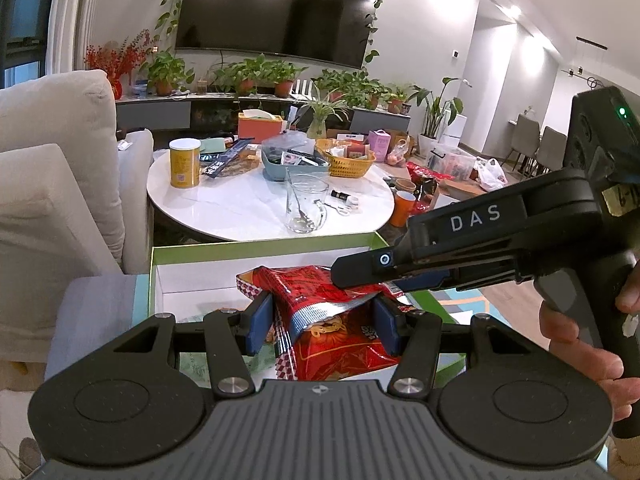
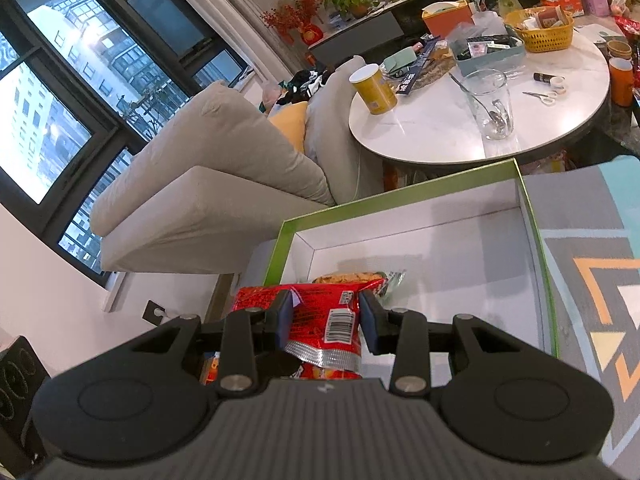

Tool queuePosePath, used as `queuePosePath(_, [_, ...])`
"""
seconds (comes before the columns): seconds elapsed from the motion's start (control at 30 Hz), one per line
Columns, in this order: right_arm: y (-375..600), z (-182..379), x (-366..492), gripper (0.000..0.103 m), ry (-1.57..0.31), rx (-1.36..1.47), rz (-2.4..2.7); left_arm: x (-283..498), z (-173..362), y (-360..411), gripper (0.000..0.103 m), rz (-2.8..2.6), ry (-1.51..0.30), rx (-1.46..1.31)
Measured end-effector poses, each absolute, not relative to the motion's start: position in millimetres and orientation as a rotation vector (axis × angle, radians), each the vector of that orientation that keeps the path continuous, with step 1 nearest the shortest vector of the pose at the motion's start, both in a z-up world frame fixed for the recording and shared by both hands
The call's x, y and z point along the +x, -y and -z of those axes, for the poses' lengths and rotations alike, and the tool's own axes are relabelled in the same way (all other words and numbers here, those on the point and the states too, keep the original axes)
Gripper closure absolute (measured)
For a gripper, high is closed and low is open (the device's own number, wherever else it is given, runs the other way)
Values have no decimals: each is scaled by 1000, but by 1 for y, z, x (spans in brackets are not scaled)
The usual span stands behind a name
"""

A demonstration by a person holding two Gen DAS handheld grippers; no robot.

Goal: Organize snacks
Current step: 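Carry the red chip bag over the box and release it inside, then move the right gripper toward the red round-biscuit packet on the mat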

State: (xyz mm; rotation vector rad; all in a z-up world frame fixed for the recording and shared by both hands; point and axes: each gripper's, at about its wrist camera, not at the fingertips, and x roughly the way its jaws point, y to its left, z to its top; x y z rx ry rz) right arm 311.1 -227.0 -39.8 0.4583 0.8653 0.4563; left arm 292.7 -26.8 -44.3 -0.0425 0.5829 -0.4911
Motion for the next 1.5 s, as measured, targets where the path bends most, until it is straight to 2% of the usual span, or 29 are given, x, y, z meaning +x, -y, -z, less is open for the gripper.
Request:
queuePosePath(1.03, [216, 53, 358, 52, -842, 437, -399, 356, 62, 16, 51, 481, -635, -114])
queuePosePath(1.07, [217, 54, 359, 50, -844, 451, -398, 359, 63, 13, 49, 459, -655, -135])
queuePosePath(1.1, [219, 55, 360, 41, -845, 467, -391, 361, 63, 10, 48, 437, -671, -153])
queuePosePath(1.13, [222, 56, 360, 28, -841, 493, -379, 363, 62, 6, 45, 416, -678, -172])
queuePosePath(1.2, [225, 51, 356, 13, -820, 522, -360, 358, 59, -1, 39, 408, -649, -195])
queuePosePath(1.27, [226, 42, 348, 13, -773, 503, -364, 352, 53, -7, 33, 392, -622, -190])
queuePosePath(1.5, [230, 20, 331, 9, -712, 443, -359, 329, 32, -16, 31, 401, -579, -183])
